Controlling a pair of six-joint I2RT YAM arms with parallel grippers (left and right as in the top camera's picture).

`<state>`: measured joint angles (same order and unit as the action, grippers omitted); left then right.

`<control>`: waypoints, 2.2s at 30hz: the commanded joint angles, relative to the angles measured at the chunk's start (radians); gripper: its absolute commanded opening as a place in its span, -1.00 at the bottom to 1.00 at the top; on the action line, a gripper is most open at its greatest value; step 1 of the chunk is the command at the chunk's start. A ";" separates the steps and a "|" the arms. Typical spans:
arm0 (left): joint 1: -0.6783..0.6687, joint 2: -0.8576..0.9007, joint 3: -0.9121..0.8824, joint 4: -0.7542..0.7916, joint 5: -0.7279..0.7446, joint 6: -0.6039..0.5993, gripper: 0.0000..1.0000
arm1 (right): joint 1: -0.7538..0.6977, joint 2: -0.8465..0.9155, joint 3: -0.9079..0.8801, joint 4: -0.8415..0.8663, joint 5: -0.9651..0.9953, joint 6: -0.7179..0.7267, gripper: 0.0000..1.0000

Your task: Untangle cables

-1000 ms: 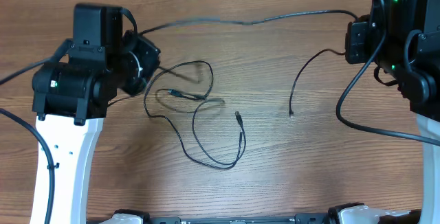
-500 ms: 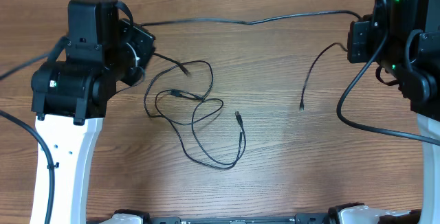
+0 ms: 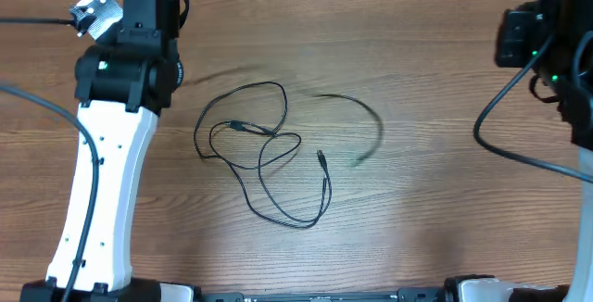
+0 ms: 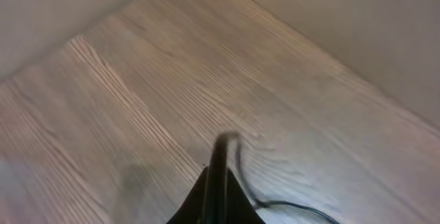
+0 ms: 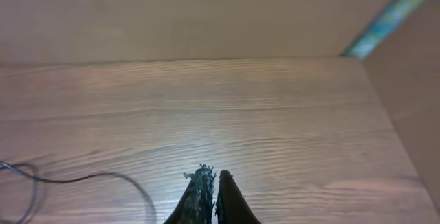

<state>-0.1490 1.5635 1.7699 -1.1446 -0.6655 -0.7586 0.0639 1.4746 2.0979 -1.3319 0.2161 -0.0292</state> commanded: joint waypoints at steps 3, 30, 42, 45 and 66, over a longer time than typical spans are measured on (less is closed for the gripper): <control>-0.001 -0.002 0.013 0.008 -0.089 0.056 -0.91 | -0.071 -0.006 0.000 -0.010 -0.091 0.007 -0.92; -0.001 0.000 0.013 0.016 -0.092 0.056 -0.91 | -0.018 0.386 -0.023 -0.360 -0.419 0.007 0.01; -0.001 0.003 0.013 0.046 -0.039 0.056 -0.92 | 0.121 0.391 -0.328 -0.125 -0.430 0.117 0.17; -0.001 0.003 0.013 0.051 -0.014 0.055 -0.92 | 0.156 0.391 -0.398 -0.057 -0.426 0.158 0.17; -0.001 0.003 0.013 0.050 0.016 0.055 -0.91 | 0.289 0.413 -0.734 0.372 -0.270 0.498 -0.15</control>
<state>-0.1490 1.5711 1.7699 -1.0985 -0.6624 -0.7216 0.3534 1.8740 1.3945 -0.9894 -0.0746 0.3954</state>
